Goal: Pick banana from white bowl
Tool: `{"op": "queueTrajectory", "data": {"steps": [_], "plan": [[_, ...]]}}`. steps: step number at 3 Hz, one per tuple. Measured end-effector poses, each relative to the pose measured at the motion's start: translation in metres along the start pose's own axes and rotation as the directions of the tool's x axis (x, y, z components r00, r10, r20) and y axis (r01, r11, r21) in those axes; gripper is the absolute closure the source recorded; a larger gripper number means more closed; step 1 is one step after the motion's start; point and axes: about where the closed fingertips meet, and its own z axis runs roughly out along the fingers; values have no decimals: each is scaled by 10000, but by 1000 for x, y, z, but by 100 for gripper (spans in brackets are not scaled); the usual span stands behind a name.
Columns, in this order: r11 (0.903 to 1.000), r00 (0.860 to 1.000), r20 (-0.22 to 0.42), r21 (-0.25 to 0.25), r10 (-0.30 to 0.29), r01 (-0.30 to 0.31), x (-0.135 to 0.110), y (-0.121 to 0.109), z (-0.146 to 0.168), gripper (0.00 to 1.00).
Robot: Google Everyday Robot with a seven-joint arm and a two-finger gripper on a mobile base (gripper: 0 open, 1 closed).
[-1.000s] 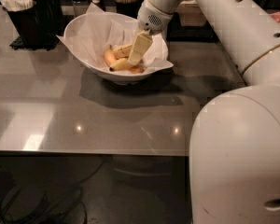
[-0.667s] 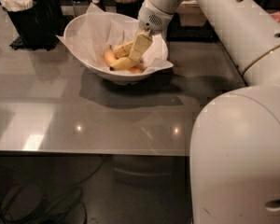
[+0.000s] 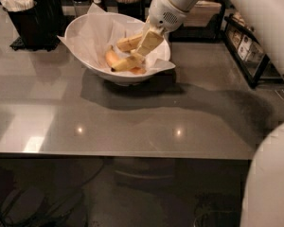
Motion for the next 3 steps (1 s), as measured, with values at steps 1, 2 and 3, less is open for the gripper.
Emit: {"op": "queueTrajectory", "data": {"steps": [1,2,3], "plan": [[9903,9859,1194,884,-1174,1072,-21,46,-44,100],[9718,9387,2619,1326,-2243,1952,-43,104,-56,100],[9638,9027,3444,1575,-2579,2153,-35,161,-57,100]]}}
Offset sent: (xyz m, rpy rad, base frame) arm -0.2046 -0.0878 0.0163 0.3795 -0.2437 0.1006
